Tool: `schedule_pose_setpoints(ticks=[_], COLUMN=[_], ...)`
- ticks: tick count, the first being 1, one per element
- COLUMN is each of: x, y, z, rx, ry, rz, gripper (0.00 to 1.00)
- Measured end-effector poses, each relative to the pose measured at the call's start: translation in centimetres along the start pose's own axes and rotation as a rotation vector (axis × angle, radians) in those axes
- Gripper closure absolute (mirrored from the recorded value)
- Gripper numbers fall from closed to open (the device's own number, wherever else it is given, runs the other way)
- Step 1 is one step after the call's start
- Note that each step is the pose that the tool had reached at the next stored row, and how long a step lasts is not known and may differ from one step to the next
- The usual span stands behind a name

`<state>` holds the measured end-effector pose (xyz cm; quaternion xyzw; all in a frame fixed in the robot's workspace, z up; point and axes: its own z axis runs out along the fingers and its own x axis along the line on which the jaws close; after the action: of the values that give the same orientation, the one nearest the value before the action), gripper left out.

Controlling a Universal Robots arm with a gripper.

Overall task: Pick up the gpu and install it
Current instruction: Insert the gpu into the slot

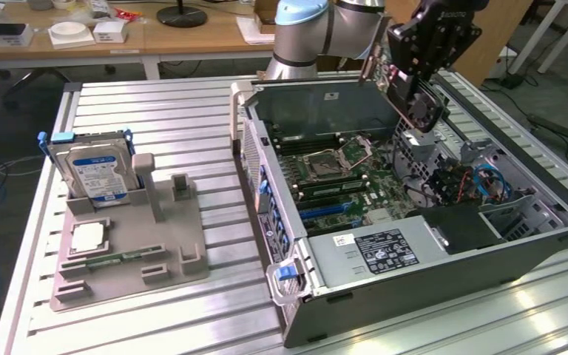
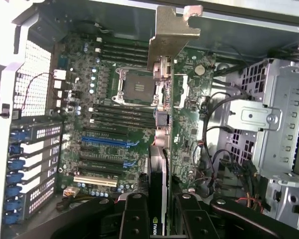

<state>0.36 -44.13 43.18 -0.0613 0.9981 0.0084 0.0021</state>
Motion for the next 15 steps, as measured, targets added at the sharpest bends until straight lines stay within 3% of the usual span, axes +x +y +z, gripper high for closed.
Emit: schedule_pose_setpoints(ticks=[15], x=[0.0], y=[0.0], z=[0.0], rx=[-0.0056], ry=[0.0019], rz=[-0.15], gripper=[0.74])
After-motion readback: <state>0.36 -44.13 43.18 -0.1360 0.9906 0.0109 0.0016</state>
